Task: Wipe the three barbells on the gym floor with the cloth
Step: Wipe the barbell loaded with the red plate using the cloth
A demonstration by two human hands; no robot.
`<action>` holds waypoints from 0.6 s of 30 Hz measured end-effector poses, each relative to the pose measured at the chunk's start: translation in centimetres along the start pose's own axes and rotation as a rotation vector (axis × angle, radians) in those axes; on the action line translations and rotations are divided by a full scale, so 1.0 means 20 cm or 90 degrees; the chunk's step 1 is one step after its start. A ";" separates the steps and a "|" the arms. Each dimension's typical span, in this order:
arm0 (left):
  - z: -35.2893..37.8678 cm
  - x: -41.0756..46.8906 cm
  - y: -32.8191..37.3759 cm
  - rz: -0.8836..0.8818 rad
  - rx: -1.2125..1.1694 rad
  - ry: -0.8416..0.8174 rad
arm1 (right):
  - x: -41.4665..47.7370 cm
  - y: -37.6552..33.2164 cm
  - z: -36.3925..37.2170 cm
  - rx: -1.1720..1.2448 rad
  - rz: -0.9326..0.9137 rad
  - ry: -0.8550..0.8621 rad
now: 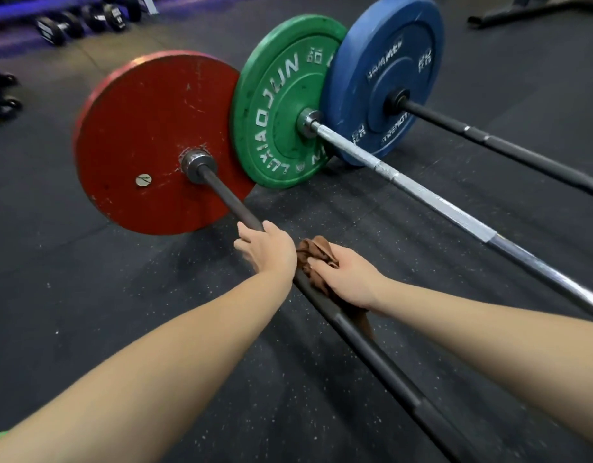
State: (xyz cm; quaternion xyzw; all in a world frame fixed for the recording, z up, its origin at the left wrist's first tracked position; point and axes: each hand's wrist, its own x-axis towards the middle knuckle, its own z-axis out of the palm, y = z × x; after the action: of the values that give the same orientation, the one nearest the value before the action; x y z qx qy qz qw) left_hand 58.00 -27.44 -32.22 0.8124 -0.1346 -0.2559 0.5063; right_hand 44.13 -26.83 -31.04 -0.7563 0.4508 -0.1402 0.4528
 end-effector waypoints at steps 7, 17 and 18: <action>0.01 0.01 -0.03 -0.018 -0.086 -0.008 | 0.16 -0.03 0.07 0.039 -0.012 0.045; 0.03 0.10 -0.11 -0.020 -0.094 -0.037 | 0.44 -0.08 0.13 0.125 -0.002 0.028; 0.03 0.10 -0.12 -0.018 -0.088 -0.036 | 0.43 -0.07 0.14 0.129 -0.002 0.029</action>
State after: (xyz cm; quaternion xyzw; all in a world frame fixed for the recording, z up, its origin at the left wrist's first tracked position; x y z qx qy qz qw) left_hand 59.19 -27.77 -35.13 0.7698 -0.1193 -0.2945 0.5535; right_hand 51.33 -31.94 -33.04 -0.7040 0.4437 -0.2027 0.5161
